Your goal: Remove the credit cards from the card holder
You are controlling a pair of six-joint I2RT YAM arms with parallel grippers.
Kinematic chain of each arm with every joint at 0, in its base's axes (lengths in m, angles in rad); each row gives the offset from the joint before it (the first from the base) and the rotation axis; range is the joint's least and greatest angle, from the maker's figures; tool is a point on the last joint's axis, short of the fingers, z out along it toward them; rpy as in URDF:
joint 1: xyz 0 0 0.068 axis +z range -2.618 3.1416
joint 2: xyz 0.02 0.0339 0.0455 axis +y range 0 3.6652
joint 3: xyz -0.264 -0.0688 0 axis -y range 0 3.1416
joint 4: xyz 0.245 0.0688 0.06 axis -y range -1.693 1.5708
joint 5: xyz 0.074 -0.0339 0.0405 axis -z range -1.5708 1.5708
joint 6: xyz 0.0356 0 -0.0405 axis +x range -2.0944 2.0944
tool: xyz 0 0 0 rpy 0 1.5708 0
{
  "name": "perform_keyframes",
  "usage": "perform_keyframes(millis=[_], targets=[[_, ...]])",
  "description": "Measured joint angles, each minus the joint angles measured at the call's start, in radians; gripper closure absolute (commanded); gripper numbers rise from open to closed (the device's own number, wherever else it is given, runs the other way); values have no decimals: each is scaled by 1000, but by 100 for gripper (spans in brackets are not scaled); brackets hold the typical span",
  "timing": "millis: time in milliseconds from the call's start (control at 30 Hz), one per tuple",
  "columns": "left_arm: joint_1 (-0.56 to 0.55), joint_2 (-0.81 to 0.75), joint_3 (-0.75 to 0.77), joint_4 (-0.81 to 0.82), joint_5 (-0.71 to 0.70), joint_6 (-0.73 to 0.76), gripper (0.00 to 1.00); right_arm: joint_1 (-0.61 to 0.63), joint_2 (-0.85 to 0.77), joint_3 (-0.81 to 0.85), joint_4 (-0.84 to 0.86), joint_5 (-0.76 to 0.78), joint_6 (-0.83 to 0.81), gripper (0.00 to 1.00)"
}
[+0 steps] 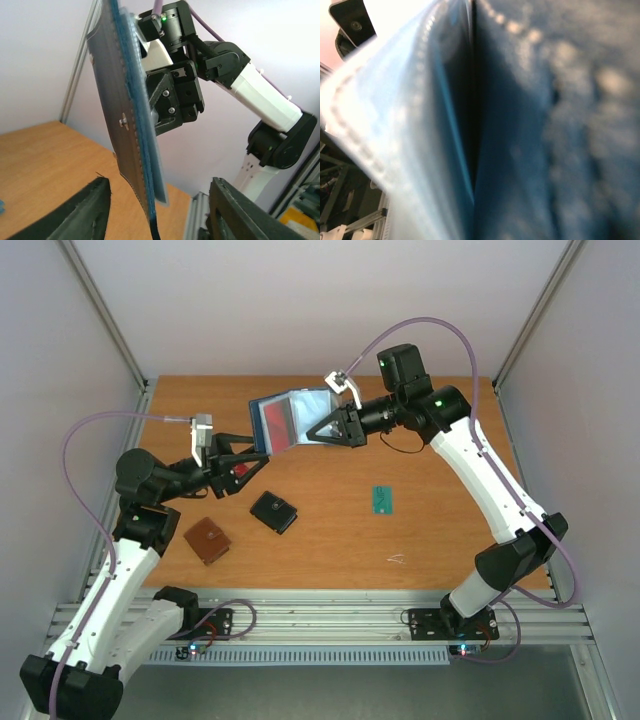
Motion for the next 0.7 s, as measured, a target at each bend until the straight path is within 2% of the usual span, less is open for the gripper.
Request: perform_keyframes(millis=[300, 700], targets=[[0, 0, 0, -3, -30, -10, 85, 31, 0, 8, -8, 20, -10, 99], [5, -16, -3, 44, -29, -23, 84, 20, 3, 13, -8, -17, -25, 99]])
